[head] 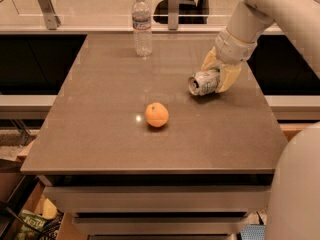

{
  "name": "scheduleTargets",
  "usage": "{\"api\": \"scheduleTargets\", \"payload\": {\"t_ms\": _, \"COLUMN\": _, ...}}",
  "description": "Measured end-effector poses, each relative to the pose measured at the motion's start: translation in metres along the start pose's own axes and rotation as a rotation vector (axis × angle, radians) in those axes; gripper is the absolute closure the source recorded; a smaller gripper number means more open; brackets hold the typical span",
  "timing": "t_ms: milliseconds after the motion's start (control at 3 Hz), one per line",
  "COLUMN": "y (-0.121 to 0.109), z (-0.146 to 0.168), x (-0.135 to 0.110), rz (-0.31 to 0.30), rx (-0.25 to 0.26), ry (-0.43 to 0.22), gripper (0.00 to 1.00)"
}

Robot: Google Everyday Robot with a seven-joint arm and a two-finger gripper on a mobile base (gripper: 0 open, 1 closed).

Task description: Place 7up can upright

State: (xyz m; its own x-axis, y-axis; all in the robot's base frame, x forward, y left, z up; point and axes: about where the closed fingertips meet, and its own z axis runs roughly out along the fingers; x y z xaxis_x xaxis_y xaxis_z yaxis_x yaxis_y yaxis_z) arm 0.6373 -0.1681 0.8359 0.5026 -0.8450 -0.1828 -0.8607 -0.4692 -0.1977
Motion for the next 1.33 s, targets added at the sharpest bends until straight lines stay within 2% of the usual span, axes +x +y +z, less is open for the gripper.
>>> {"api": "scheduleTargets", "payload": {"t_ms": 667, "y": 0.009, "z": -0.026, "x": -0.001, "rz": 0.019, "rx": 0.08, "ry": -0.057, "gripper": 1.0}}
{"api": "scheduleTargets", "payload": {"t_ms": 1000, "y": 0.017, "z": -0.039, "x": -0.003, "rz": 0.044, "rx": 0.102, "ry": -0.095, "gripper": 1.0}}
{"api": "scheduleTargets", "payload": {"t_ms": 1333, "y": 0.014, "z": -0.036, "x": -0.003, "rz": 0.042, "rx": 0.106, "ry": -0.097, "gripper": 1.0}}
